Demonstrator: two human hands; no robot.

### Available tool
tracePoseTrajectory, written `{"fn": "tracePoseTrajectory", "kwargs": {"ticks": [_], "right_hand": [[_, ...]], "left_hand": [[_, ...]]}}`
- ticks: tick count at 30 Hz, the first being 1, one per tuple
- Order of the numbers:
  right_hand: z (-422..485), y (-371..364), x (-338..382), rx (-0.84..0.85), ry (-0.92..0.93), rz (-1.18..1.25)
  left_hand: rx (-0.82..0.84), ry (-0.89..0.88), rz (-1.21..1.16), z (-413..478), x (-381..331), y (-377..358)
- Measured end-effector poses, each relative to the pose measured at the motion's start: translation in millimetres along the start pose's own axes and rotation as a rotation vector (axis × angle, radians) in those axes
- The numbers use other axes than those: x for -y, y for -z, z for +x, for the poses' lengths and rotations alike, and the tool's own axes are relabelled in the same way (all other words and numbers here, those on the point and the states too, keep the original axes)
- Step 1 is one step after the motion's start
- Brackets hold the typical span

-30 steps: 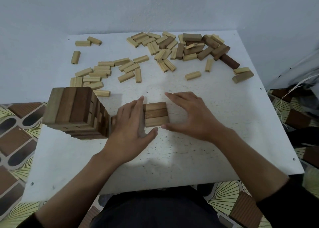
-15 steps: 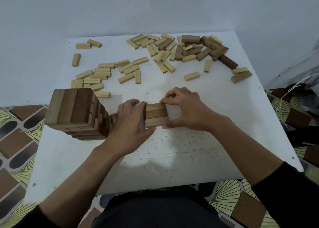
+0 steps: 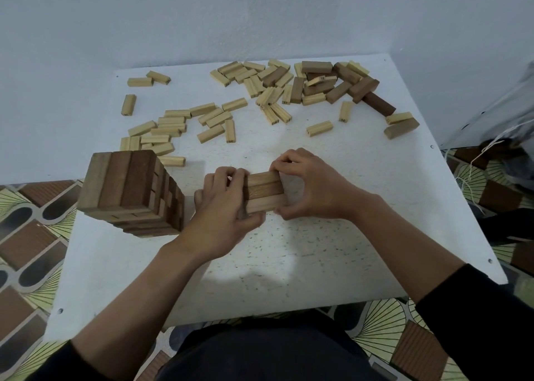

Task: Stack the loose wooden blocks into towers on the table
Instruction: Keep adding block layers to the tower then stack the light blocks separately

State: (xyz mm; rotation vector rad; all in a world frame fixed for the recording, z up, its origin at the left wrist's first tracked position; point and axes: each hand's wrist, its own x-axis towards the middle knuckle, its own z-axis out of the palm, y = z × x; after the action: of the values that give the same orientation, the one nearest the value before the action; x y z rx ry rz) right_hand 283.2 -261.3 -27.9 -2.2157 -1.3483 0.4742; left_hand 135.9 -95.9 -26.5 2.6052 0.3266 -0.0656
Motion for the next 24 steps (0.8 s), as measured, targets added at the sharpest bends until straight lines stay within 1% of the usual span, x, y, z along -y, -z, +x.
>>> {"fn": "tracePoseTrajectory", "kwargs": {"ticks": [4, 7, 11, 18, 24], "right_hand": [[-5, 9, 1, -0.078, 0.010, 0.158], [-8, 22, 5, -0.152, 0.043, 0.215], [-6, 50, 18, -0.237, 0.119, 0.258], [5, 85, 54, -0.341, 0.264, 0.274], [26, 89, 95, -0.338, 0.344, 0.290]], "left_hand": [[-0.017, -0.047, -0.092, 0, -9, 15], [-0.045, -0.086, -0.146, -2, -20, 34], [-0.109, -0.133, -0.153, -8, -38, 62], [-0.265, -0.228, -0.047, -25, -55, 117], [-0.311, -0.249, 0.079, -40, -35, 163]]}}
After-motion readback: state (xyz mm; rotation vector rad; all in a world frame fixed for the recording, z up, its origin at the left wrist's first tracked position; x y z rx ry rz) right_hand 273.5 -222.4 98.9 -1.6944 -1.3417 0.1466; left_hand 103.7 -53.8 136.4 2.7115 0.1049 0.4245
